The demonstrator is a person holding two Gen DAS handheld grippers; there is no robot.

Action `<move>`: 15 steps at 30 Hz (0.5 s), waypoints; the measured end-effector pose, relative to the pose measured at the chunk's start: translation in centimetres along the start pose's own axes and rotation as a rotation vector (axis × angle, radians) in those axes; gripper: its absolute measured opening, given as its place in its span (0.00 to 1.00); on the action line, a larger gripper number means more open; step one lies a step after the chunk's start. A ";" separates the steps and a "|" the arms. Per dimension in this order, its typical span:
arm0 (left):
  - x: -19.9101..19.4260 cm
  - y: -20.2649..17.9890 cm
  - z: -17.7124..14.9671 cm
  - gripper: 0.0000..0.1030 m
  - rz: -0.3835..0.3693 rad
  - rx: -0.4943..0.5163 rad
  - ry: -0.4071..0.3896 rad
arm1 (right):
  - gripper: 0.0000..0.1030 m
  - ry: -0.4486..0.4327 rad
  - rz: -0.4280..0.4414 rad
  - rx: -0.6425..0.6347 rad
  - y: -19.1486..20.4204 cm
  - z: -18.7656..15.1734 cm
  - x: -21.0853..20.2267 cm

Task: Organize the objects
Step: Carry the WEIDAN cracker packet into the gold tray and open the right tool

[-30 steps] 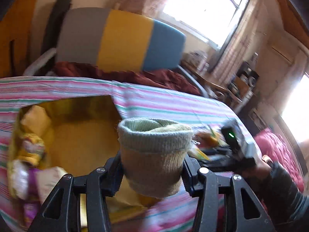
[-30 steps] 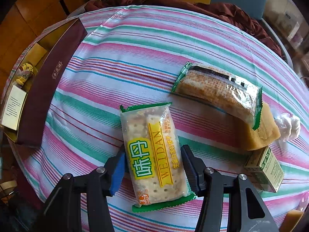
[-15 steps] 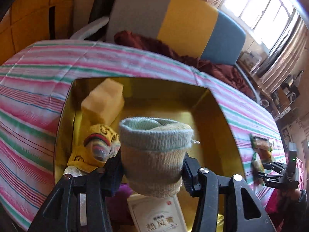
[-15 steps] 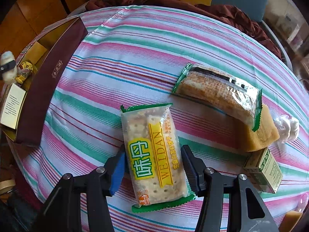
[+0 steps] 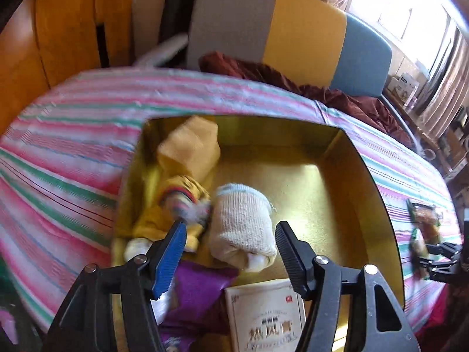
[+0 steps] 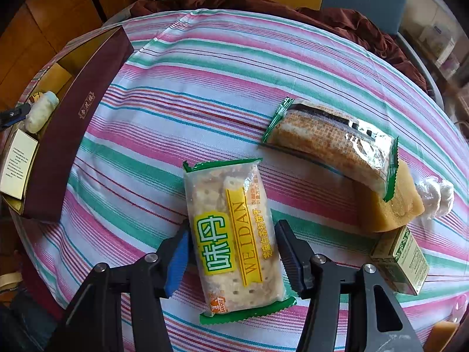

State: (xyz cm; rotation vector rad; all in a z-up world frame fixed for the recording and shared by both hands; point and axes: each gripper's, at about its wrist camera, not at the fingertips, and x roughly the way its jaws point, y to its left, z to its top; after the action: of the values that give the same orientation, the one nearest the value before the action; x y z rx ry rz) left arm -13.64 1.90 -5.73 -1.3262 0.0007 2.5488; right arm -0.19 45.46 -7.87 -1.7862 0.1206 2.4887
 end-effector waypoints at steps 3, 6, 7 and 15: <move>-2.1 -0.6 -0.3 0.62 0.021 0.009 -0.067 | 0.57 -0.001 -0.005 -0.004 0.3 0.2 -0.2; -3.9 -1.3 -0.9 0.62 0.027 0.022 -0.117 | 0.57 -0.002 -0.009 -0.008 0.6 0.5 -0.5; -4.5 -1.5 -1.2 0.62 0.027 0.029 -0.132 | 0.57 -0.003 -0.012 -0.010 0.8 0.7 -0.6; -7.0 -4.2 -2.9 0.62 0.010 0.082 -0.173 | 0.56 -0.010 -0.031 -0.021 1.9 1.8 -1.2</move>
State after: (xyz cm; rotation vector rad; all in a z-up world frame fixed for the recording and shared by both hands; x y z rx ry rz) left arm -6.50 3.98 -1.27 -1.0754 0.0771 2.6335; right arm -1.67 43.73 -6.17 -1.7698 0.0657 2.4859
